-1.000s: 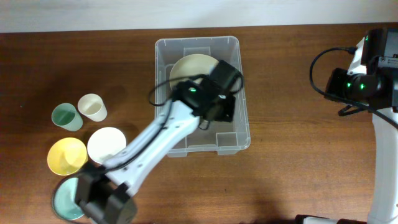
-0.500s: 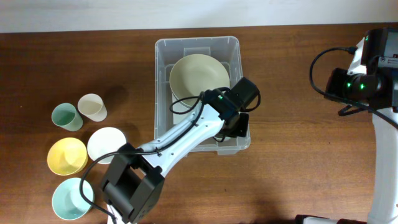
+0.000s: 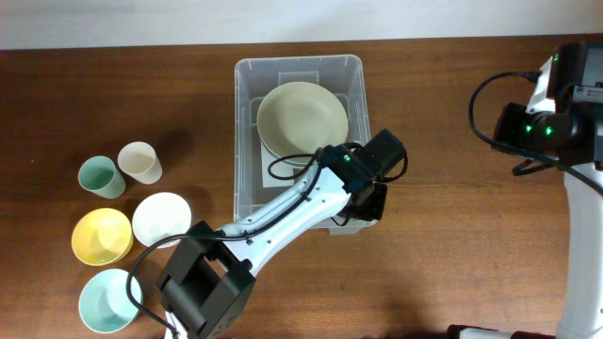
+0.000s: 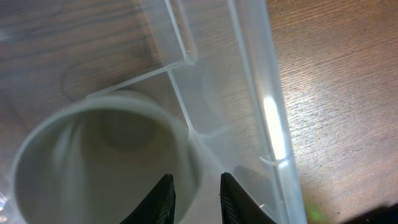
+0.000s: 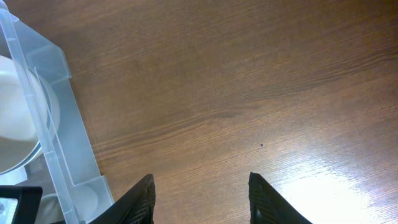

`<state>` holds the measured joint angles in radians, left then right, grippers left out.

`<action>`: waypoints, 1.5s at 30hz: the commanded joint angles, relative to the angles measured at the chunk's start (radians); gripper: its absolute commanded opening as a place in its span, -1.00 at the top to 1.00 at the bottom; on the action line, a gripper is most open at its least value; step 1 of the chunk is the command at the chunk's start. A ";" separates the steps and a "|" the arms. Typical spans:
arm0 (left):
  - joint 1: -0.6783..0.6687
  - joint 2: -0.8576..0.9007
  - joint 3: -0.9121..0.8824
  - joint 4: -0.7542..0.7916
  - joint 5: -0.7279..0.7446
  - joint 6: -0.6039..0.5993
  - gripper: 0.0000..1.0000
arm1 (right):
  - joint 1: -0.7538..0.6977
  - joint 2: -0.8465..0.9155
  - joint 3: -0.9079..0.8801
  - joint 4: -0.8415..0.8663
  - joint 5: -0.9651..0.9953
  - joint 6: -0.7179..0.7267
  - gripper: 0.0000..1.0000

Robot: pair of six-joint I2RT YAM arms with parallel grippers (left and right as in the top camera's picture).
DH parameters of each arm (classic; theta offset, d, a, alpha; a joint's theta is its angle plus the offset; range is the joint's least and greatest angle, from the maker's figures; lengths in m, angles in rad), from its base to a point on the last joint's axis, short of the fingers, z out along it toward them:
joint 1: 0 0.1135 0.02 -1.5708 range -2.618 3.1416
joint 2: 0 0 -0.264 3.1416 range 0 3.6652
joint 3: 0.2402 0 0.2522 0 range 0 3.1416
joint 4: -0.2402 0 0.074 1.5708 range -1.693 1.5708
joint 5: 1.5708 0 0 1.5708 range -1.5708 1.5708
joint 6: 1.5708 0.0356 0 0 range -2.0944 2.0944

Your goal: Pack container

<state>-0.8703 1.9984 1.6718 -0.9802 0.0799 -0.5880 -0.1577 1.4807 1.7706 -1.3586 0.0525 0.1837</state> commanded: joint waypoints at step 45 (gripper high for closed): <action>1.015 0.278 0.328 -0.364 -0.138 0.314 -0.45 | -0.006 0.001 0.006 0.000 0.004 0.009 0.10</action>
<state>0.1425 2.2101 2.0087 -1.3418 -0.0845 -0.3016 -0.1577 1.4807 1.7706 -1.3590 0.0525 0.1841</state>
